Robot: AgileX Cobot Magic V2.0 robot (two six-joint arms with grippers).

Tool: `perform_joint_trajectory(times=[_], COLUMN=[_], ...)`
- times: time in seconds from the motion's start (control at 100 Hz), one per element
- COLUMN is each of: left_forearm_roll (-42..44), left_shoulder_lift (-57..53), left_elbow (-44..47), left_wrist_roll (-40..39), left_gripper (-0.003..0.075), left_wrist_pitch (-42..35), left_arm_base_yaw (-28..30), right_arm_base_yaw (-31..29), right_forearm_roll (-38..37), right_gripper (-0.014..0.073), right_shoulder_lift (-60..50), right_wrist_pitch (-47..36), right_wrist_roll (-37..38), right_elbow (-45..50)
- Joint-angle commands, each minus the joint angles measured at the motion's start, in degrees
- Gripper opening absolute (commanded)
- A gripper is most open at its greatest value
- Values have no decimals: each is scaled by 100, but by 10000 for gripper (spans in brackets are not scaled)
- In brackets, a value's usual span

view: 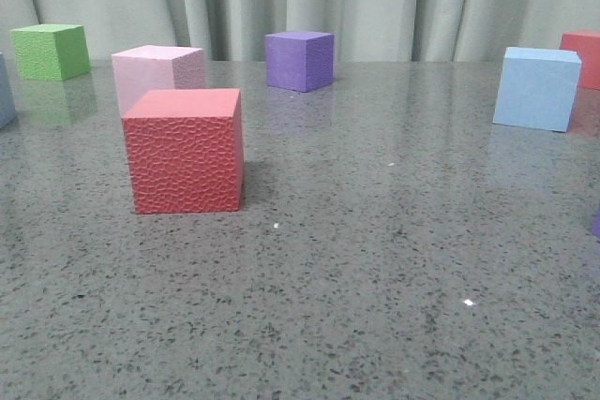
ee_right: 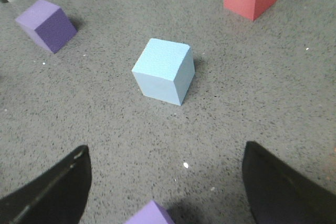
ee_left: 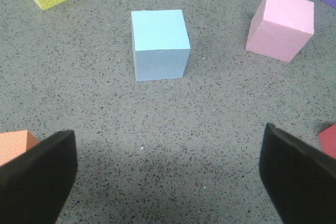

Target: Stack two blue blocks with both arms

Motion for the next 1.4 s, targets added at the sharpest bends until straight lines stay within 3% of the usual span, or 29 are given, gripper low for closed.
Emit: perform_joint_trajectory(times=[0.0, 0.47, 1.39], left_forearm_roll=[-53, -53, -64], left_shoulder_lift=[26, 26, 26], left_elbow=[-212, -212, -212], left_wrist_roll=[-9, -9, -9], left_gripper=[672, 672, 672], left_wrist_pitch=[-388, -368, -368], left_arm_base_yaw=[-49, -49, -49], right_arm_base_yaw=[-20, -20, 226], right_forearm_roll=[10, 212, -37], right_gripper=[589, 589, 589], right_shoulder_lift=[536, 2759, 4662], right_wrist_pitch=[-445, -217, 777], right_wrist_roll=[145, 600, 1029], right_elbow=[-426, -1855, -3464])
